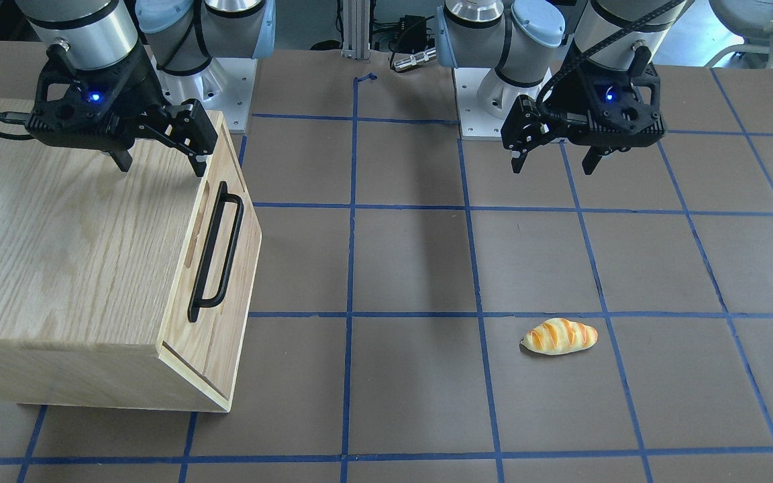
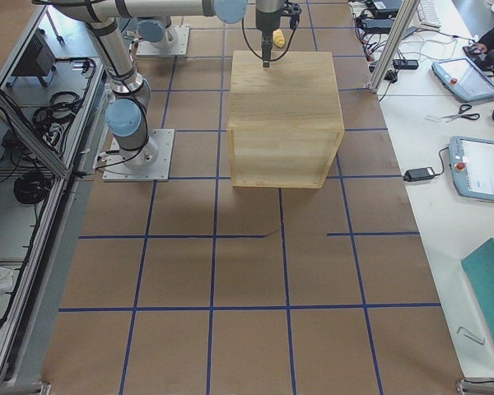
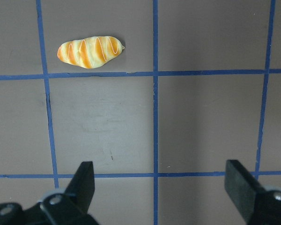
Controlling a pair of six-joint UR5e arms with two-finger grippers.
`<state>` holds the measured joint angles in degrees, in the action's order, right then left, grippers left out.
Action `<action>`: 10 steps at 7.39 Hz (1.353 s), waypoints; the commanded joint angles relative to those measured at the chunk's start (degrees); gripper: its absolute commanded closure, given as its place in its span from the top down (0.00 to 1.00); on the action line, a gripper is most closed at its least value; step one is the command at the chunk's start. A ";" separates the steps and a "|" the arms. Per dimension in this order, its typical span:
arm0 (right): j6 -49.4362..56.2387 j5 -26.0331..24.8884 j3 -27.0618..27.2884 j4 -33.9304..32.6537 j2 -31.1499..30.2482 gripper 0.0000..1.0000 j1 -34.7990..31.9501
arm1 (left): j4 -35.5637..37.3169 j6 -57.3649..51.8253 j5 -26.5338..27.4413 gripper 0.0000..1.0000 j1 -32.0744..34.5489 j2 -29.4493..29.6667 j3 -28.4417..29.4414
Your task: Open upper drawer
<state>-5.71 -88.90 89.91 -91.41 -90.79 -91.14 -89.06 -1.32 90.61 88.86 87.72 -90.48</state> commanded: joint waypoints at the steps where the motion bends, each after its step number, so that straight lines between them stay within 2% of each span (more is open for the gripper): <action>1: 0.00 0.04 0.00 0.00 0.00 1.00 0.00 | 0.02 0.01 -0.09 1.00 0.00 -0.01 -0.04; 10: 0.00 0.04 0.00 0.00 0.00 1.00 0.00 | -1.29 0.71 -0.88 1.00 -0.27 0.61 0.13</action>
<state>-5.71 -88.86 89.91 -91.41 -90.79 -91.14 -90.38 -0.70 89.89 88.82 87.98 -90.30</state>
